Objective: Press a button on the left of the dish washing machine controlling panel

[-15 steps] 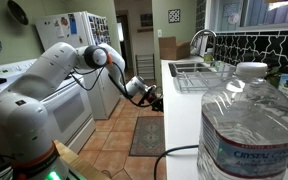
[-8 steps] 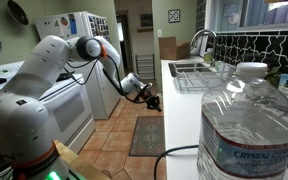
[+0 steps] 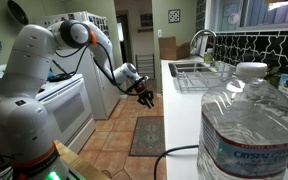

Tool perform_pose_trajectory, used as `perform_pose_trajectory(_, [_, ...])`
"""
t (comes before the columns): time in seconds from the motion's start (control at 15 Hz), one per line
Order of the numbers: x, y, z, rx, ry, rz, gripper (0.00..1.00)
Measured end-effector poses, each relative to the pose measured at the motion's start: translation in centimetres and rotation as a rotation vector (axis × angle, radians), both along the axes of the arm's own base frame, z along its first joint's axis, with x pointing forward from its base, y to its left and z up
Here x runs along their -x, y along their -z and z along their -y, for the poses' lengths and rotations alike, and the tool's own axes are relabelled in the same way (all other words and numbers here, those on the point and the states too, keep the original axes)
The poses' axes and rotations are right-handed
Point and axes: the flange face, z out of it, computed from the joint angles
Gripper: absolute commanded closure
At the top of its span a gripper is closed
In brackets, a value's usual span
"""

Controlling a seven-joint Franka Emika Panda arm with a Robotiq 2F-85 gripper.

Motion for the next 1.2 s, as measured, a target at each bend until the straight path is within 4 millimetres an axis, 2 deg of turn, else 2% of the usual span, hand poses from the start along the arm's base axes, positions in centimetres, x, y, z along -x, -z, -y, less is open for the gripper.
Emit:
perform_pose_trajectory(0.33, [1.5, -3.9, 0.5, -0.150, 0.029, -0.037, 0.03])
perform_pose_trajectory(0.6, [2.7, -6.8, 1.5, -0.285, 0.071, -0.037, 0.00])
perform_pose_trajectory(0.87, [3.7, -9.6, 2.3, -0.369, 0.104, 0.037, 0.00])
perform_pose_trajectory(1.2, [5.6, -11.8, 2.6, -0.407, 0.106, 0.098, 0.00])
